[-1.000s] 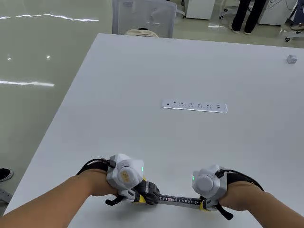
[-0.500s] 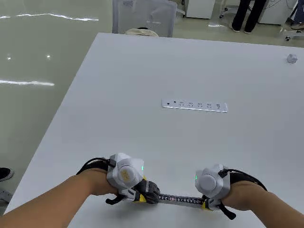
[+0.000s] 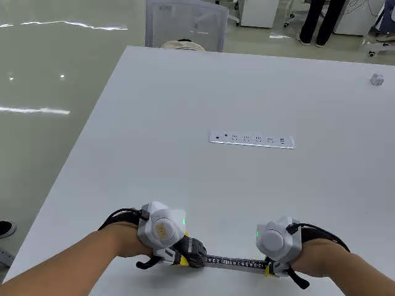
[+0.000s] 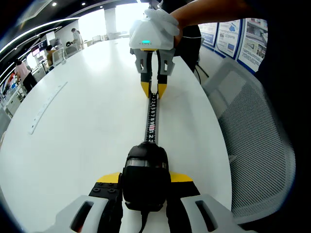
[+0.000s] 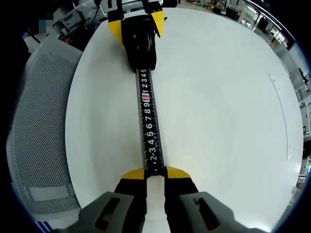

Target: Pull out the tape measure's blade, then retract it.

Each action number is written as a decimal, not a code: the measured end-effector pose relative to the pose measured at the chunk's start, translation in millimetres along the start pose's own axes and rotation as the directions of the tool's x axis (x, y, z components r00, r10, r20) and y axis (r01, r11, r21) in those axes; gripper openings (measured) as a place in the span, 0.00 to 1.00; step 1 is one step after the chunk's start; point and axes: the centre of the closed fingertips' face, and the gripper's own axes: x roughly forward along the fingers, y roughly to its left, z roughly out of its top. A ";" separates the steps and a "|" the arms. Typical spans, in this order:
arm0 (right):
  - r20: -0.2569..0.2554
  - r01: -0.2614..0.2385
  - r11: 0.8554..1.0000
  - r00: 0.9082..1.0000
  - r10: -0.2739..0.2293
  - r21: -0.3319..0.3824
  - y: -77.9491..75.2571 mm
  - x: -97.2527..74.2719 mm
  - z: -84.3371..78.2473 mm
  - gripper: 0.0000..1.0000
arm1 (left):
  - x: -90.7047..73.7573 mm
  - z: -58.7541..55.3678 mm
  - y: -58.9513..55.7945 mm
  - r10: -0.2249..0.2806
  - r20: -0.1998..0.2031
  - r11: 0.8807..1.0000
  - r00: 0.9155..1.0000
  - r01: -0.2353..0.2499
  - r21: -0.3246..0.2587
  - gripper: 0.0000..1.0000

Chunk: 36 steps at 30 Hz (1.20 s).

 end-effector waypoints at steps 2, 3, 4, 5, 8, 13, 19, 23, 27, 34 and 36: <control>-0.002 0.001 1.000 1.000 -0.001 -0.001 -0.4 -0.3 -0.9 0.11 | -0.2 0.0 -0.1 0.001 0.000 1.000 1.000 -0.001 -0.001 0.31; -0.002 0.002 1.000 1.000 -0.002 0.000 -0.5 -0.4 -1.3 0.11 | -0.2 -0.1 0.0 0.001 0.000 1.000 1.000 -0.001 -0.001 0.31; -0.001 0.003 1.000 1.000 -0.003 -0.002 -0.8 -0.4 -1.6 0.11 | -0.2 -0.1 0.0 0.001 0.001 1.000 1.000 -0.001 -0.001 0.31; 0.000 0.004 1.000 1.000 -0.004 -0.002 -0.9 -0.5 -1.9 0.11 | -0.2 -0.1 0.2 0.001 0.001 1.000 1.000 -0.001 -0.001 0.31; -0.001 0.004 1.000 1.000 -0.004 0.000 -1.7 -0.6 -3.9 0.11 | -0.1 -0.1 0.5 0.001 0.002 1.000 1.000 -0.001 -0.002 0.31; -0.005 0.005 1.000 1.000 -0.005 0.003 -1.6 -1.0 -6.9 0.11 | -0.2 -0.1 0.5 0.002 0.001 1.000 1.000 -0.002 -0.002 0.31; -0.011 0.003 1.000 1.000 -0.003 0.005 -2.3 -2.0 -11.0 0.11 | -0.2 -0.2 0.5 0.001 -0.001 1.000 1.000 -0.001 -0.002 0.31; -0.012 0.004 1.000 1.000 -0.003 0.008 -2.1 -2.8 -12.8 0.11 | -0.3 0.0 0.3 0.002 -0.001 1.000 1.000 -0.002 -0.002 0.31; -0.011 0.003 1.000 1.000 -0.003 0.010 -2.7 -3.1 -14.7 0.11 | -0.5 0.3 -0.1 0.001 -0.002 1.000 1.000 -0.001 -0.002 0.31; -0.012 0.004 1.000 1.000 -0.004 0.012 -3.2 -3.7 -18.7 0.11 | -0.6 0.6 -0.6 0.001 -0.003 1.000 1.000 -0.001 -0.001 0.31; -0.014 0.005 1.000 1.000 -0.005 0.012 -3.3 -3.9 -19.8 0.11 | -0.6 0.6 -0.5 0.002 -0.003 1.000 1.000 -0.002 0.000 0.31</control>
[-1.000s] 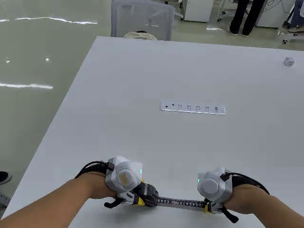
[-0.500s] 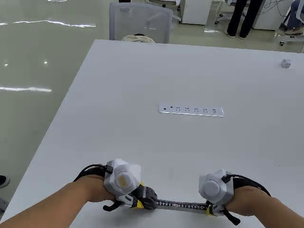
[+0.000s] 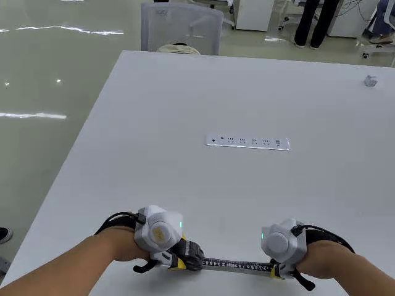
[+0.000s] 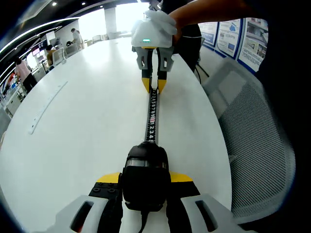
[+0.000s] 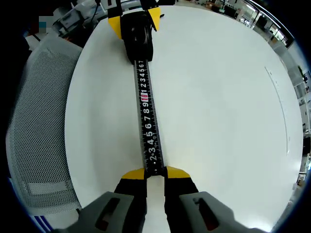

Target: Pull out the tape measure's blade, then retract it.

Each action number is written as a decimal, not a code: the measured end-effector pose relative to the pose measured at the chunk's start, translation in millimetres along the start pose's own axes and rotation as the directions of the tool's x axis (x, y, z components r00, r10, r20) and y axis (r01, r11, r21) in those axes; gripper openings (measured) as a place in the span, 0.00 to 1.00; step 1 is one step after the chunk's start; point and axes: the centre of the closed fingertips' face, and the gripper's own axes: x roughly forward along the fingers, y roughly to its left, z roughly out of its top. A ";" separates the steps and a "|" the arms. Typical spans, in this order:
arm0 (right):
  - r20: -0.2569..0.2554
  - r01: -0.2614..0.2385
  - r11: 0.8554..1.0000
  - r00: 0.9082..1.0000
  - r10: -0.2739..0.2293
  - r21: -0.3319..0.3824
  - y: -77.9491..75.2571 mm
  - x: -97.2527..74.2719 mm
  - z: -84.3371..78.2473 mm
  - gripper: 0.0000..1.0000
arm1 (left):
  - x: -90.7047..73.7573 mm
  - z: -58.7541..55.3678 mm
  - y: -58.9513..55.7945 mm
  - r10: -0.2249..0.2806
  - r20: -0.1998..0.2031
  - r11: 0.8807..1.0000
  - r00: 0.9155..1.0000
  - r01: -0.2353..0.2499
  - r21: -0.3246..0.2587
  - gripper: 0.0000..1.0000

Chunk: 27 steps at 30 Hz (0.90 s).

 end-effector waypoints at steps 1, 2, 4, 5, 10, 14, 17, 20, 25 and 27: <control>-0.001 0.000 1.000 1.000 0.000 0.000 -0.2 -0.2 -0.8 0.11 | 0.0 0.0 0.0 0.000 0.000 1.000 1.000 0.000 0.000 0.31; -0.001 0.000 1.000 1.000 0.000 0.002 -0.1 -0.3 -1.3 0.11 | 0.1 0.0 0.0 0.000 0.000 1.000 1.000 0.000 0.001 0.31; -0.002 -0.001 1.000 1.000 0.001 0.005 -0.3 -0.6 -2.8 0.11 | 0.0 0.2 -0.1 0.001 0.000 1.000 1.000 -0.001 0.001 0.31; -0.003 -0.001 1.000 1.000 0.001 0.003 -0.2 -0.8 -3.3 0.11 | 0.0 0.2 0.0 0.001 0.001 1.000 1.000 -0.001 0.002 0.31; -0.008 0.001 1.000 1.000 -0.002 -0.003 -1.1 -1.1 -5.4 0.11 | 0.2 -0.3 0.2 0.001 0.000 1.000 1.000 -0.001 0.001 0.31; -0.008 0.004 1.000 1.000 -0.004 -0.001 -1.4 -1.2 -7.3 0.11 | 0.3 -0.8 0.4 0.001 -0.001 1.000 1.000 -0.001 0.000 0.31; -0.009 0.005 1.000 1.000 -0.005 0.001 -1.9 -1.5 -8.9 0.11 | 0.4 -1.1 0.7 0.000 -0.002 1.000 1.000 0.000 0.000 0.31; -0.010 0.006 1.000 1.000 -0.006 0.000 -2.5 -1.7 -10.4 0.11 | 0.4 -1.2 0.7 0.000 -0.001 1.000 1.000 0.000 -0.001 0.31; -0.012 0.007 1.000 1.000 -0.007 0.003 -1.9 -2.3 -12.5 0.11 | 0.3 -1.0 0.6 0.001 -0.001 1.000 1.000 -0.001 0.000 0.31; -0.013 0.007 1.000 1.000 -0.007 0.005 -1.9 -2.6 -13.6 0.11 | 0.0 -1.0 0.2 0.000 -0.001 1.000 1.000 0.000 -0.001 0.31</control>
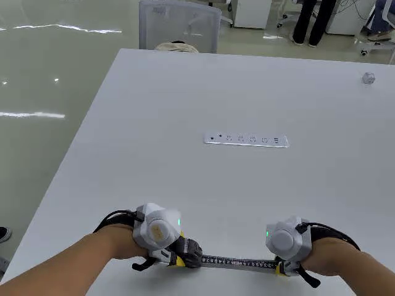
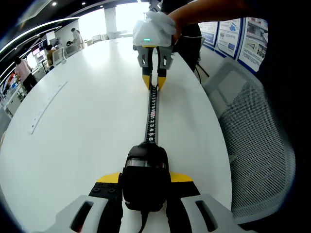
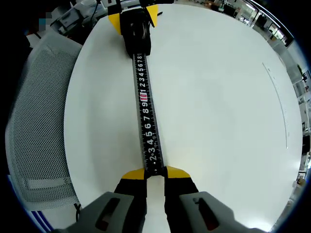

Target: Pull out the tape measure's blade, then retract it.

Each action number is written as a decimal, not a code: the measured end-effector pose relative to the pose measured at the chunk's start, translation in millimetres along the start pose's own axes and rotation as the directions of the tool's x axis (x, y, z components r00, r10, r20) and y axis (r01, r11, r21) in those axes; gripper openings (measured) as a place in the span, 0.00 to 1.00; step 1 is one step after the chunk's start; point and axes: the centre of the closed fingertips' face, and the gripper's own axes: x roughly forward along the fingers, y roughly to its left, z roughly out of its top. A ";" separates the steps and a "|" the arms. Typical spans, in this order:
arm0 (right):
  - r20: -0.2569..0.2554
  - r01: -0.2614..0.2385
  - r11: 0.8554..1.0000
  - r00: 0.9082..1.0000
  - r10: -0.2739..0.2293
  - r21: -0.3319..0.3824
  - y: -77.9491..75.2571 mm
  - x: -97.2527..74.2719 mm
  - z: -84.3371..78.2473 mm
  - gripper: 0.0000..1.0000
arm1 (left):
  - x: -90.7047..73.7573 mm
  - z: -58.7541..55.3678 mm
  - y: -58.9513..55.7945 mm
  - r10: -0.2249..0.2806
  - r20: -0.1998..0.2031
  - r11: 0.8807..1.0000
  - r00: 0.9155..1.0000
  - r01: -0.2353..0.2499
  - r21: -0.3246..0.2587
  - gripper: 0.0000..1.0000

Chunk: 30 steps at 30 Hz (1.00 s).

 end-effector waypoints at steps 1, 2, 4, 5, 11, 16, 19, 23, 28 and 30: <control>0.000 0.000 1.000 1.000 0.000 0.001 -0.4 0.0 -0.6 0.11 | -0.1 0.0 -0.1 0.000 0.000 1.000 1.000 0.000 0.000 0.31; 0.000 0.000 1.000 1.000 0.000 0.001 -0.5 -0.1 -0.9 0.11 | -0.1 -0.1 -0.1 0.000 0.000 1.000 1.000 0.000 -0.001 0.31; 0.000 0.000 1.000 1.000 0.000 0.003 -0.5 -0.2 -1.7 0.11 | -0.1 -0.1 0.0 0.000 0.000 1.000 1.000 0.000 -0.001 0.31; -0.001 0.000 1.000 1.000 0.000 0.003 -0.7 -0.2 -2.0 0.11 | -0.2 -0.1 0.0 0.000 0.000 1.000 1.000 0.000 -0.001 0.31; -0.002 0.001 1.000 1.000 -0.001 0.006 -1.2 -1.0 -4.9 0.11 | -0.2 -0.3 -0.1 0.000 0.001 1.000 1.000 0.000 -0.001 0.31; 0.000 0.003 1.000 1.000 -0.003 0.009 -2.3 -1.9 -8.0 0.11 | -0.2 0.3 -0.1 0.000 0.000 1.000 1.000 0.000 -0.002 0.31; -0.001 0.004 1.000 1.000 -0.004 0.012 -2.6 -2.2 -9.3 0.11 | -0.1 0.4 0.1 -0.001 0.000 1.000 1.000 0.001 -0.003 0.31; -0.006 0.004 1.000 1.000 -0.004 0.012 -2.7 -2.6 -10.8 0.11 | 0.2 0.2 0.4 -0.001 -0.001 1.000 1.000 0.001 -0.003 0.31; -0.007 0.005 1.000 1.000 -0.005 0.014 -3.6 -2.9 -12.7 0.11 | 0.1 0.3 0.5 0.000 -0.002 1.000 1.000 0.000 -0.003 0.31; -0.008 0.006 1.000 1.000 -0.006 0.015 -3.1 -3.2 -13.4 0.11 | 0.1 0.2 0.4 0.001 -0.003 1.000 1.000 -0.001 -0.004 0.31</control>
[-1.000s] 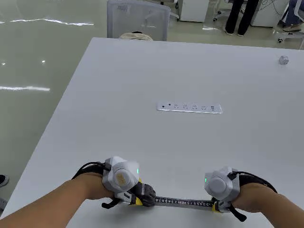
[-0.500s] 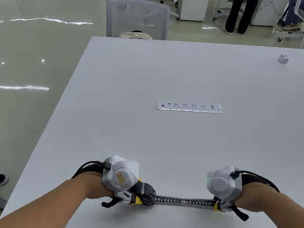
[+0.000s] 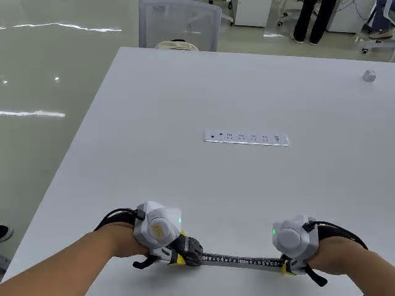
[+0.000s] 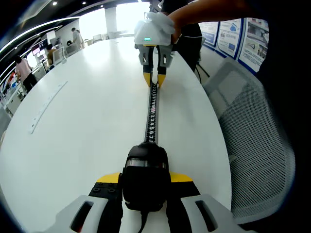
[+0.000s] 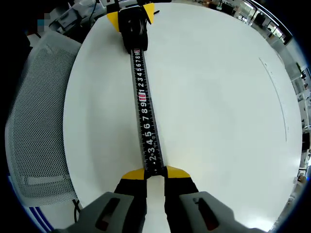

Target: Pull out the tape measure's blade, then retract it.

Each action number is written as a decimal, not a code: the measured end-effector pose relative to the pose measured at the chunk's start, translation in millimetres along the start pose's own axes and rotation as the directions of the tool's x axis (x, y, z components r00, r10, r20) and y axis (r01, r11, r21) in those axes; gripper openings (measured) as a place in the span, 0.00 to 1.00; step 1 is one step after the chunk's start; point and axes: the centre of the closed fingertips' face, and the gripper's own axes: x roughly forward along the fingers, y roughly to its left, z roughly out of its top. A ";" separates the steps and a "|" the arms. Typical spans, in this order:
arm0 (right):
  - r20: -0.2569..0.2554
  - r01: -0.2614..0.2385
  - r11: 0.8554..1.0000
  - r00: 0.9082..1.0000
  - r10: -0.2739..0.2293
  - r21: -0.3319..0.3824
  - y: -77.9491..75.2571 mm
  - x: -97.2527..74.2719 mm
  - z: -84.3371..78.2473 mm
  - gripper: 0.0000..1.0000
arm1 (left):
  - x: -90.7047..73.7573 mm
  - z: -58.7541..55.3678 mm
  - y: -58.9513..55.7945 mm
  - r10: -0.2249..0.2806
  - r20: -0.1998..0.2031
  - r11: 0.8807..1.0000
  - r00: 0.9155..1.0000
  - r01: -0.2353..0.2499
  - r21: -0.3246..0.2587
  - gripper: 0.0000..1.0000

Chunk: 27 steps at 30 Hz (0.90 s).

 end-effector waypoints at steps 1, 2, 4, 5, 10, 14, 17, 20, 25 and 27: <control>0.000 0.000 1.000 1.000 0.000 0.000 0.0 -0.1 -0.4 0.11 | 0.0 0.0 -0.1 0.000 0.000 1.000 1.000 0.000 0.000 0.31; -0.001 0.001 1.000 1.000 -0.001 0.002 0.0 -0.3 -1.2 0.11 | -0.1 0.0 -0.1 0.000 0.000 1.000 1.000 0.000 0.000 0.31; -0.003 0.002 1.000 1.000 -0.002 0.003 -0.9 -0.4 -2.4 0.11 | -0.1 0.1 -0.1 0.000 0.000 1.000 1.000 0.000 0.000 0.31; -0.003 0.002 1.000 1.000 -0.002 0.003 -0.6 -0.4 -2.7 0.11 | -0.2 0.1 -0.1 0.000 -0.001 1.000 1.000 0.000 0.000 0.31; -0.003 0.004 1.000 1.000 -0.004 0.008 -1.0 -1.0 -4.6 0.11 | 0.0 0.2 -0.2 0.000 0.000 1.000 1.000 0.000 0.000 0.31; -0.003 0.003 1.000 1.000 -0.003 0.010 -2.1 -0.9 -6.8 0.11 | -0.1 0.3 -0.2 0.000 -0.001 1.000 1.000 0.000 0.000 0.31; -0.005 0.004 1.000 1.000 -0.004 0.013 -2.1 -1.3 -8.4 0.11 | -0.4 0.6 -0.6 0.001 0.000 1.000 1.000 -0.001 -0.001 0.31; -0.007 0.006 1.000 1.000 -0.006 0.013 -2.6 -1.0 -10.2 0.11 | -0.5 0.6 -0.4 0.001 0.000 1.000 1.000 -0.001 -0.001 0.31; -0.009 0.007 1.000 1.000 -0.007 0.018 -1.8 -3.1 -12.6 0.11 | -0.5 -0.1 -0.2 0.002 0.000 1.000 1.000 -0.002 -0.001 0.31; -0.011 0.007 1.000 1.000 -0.007 0.019 -2.3 -2.5 -13.8 0.11 | -0.5 -0.2 -0.1 0.002 0.000 1.000 1.000 -0.002 -0.001 0.31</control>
